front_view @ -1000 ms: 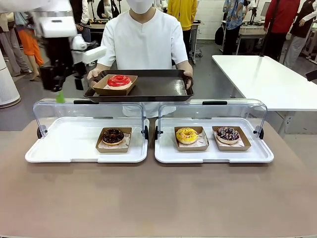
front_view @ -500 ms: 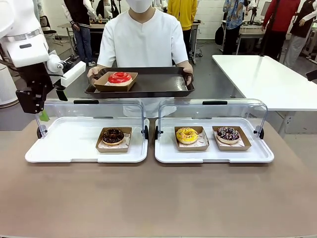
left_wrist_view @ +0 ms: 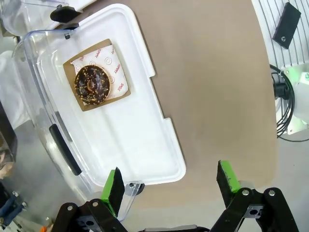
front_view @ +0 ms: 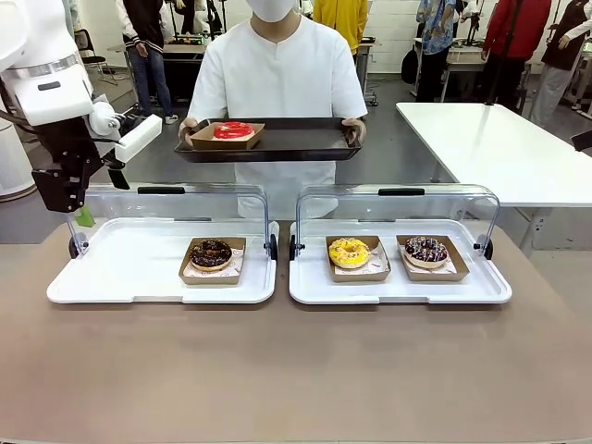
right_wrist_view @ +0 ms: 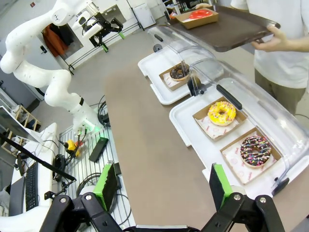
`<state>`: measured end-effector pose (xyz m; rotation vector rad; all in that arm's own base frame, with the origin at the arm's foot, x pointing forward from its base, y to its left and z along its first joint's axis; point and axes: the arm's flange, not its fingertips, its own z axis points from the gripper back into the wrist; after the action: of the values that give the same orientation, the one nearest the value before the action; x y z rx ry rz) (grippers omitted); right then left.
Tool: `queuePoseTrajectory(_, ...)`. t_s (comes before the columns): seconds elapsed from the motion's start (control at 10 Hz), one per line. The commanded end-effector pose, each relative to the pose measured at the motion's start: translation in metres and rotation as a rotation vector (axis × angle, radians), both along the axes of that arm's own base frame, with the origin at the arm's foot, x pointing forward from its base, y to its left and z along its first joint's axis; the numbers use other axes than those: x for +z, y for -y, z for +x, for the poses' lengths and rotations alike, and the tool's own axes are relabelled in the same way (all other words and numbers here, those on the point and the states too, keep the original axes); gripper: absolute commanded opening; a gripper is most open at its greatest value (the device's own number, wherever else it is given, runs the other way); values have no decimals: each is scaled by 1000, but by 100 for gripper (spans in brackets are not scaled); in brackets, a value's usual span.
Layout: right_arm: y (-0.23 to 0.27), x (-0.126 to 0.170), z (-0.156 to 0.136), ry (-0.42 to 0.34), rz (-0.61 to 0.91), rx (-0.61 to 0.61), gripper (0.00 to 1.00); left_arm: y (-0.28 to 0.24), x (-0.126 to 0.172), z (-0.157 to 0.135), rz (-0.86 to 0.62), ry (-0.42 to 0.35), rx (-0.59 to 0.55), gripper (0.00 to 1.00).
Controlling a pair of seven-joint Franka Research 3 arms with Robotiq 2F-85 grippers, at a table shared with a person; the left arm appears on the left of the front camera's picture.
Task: Provide the desired donut to the person.
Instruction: Pick up and lift the Paper togo box containing the Donut pointed at by the person.
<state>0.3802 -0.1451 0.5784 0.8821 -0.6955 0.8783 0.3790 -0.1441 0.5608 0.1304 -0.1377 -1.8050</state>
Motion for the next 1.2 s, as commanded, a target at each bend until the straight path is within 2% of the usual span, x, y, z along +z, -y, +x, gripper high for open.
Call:
queuePoseTrajectory(0.0,0,0,-1,-1,4,1,100,-1,2,0,11,11,14,100)
queuePoseTrajectory(0.8,0,0,-1,-1,4,1,100,-2,0,1,5,2,1,100)
queuePoseTrajectory(0.9,0,0,-1,-1,4,1,100,-28,15,12,-101,27,-36,100)
queuePoseTrajectory(1.1,0,0,-1,-1,4,1,100,-86,9,-3,-343,58,-38,100)
